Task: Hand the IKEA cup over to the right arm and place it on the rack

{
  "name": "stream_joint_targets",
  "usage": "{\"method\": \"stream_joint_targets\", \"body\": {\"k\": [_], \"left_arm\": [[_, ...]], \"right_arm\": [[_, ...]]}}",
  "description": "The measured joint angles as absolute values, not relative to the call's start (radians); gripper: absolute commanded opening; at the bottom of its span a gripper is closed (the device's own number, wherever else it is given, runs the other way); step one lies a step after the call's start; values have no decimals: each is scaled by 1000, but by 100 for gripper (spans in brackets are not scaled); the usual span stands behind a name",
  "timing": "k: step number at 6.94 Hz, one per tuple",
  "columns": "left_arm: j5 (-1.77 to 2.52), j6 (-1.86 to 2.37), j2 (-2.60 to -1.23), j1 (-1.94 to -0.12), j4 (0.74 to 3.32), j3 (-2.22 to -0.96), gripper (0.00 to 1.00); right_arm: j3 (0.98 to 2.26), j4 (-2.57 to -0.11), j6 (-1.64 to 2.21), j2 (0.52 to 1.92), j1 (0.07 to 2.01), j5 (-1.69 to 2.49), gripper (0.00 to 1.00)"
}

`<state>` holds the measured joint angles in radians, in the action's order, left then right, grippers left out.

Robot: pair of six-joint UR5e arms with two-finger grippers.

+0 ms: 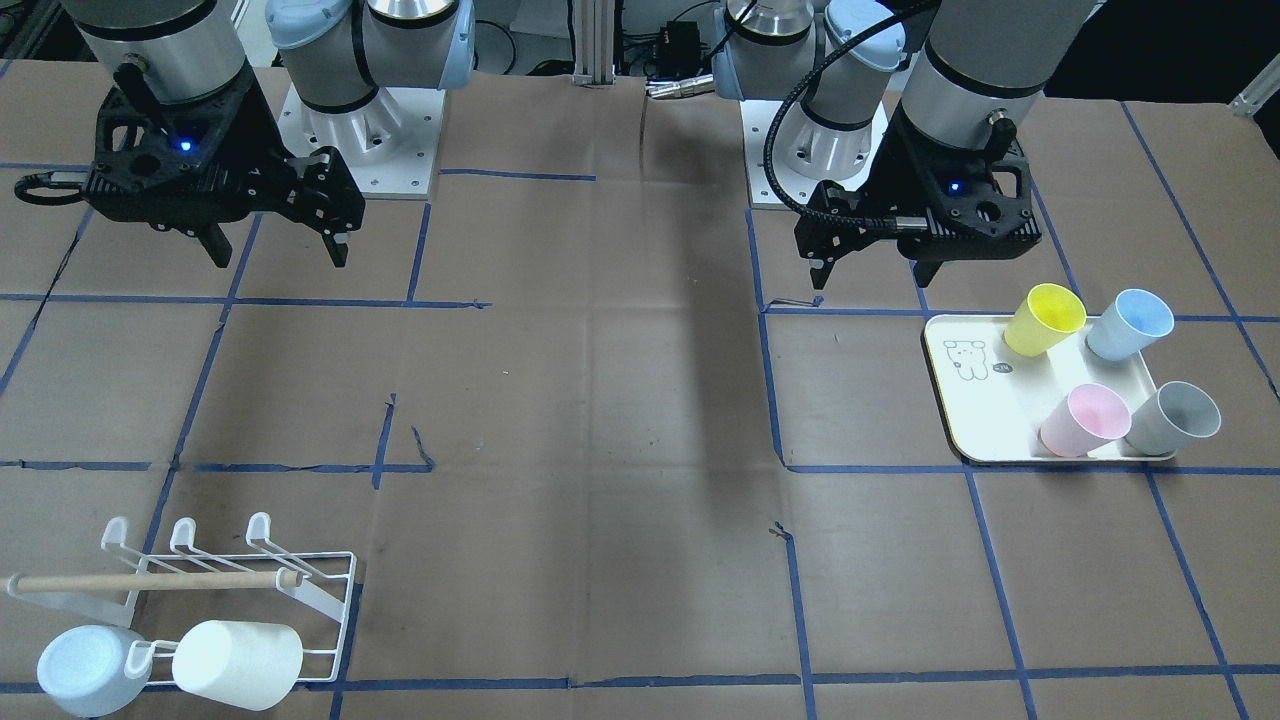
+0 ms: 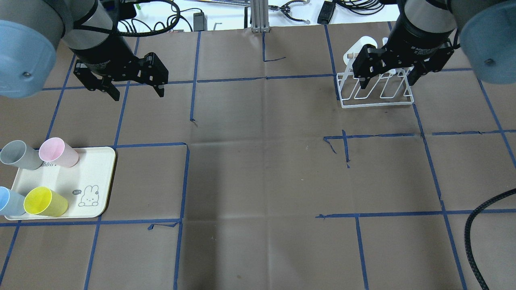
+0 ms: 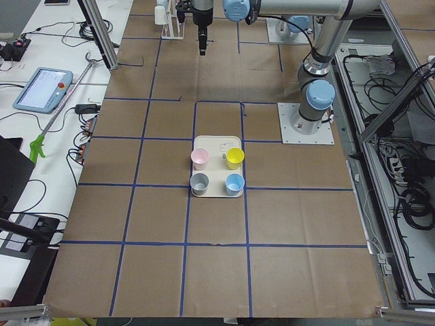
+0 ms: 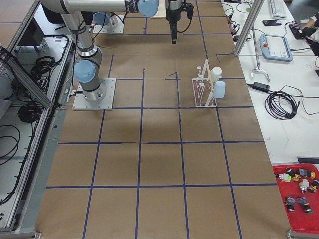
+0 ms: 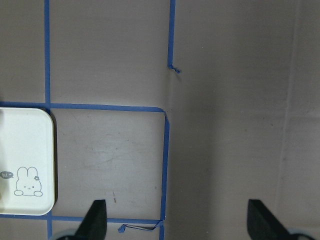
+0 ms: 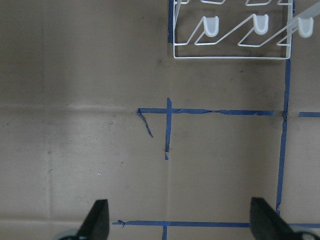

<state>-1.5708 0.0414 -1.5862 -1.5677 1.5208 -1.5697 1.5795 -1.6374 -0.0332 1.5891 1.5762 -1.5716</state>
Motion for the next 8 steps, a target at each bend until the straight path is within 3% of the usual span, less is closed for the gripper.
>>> {"method": "stream_joint_targets", "body": {"k": [8], "left_arm": [[-1571,41,-1587,-1568,1522,-1571,100]], "right_arm": [[1557,-1637,-24,1579,1586,-1534,100]]}}
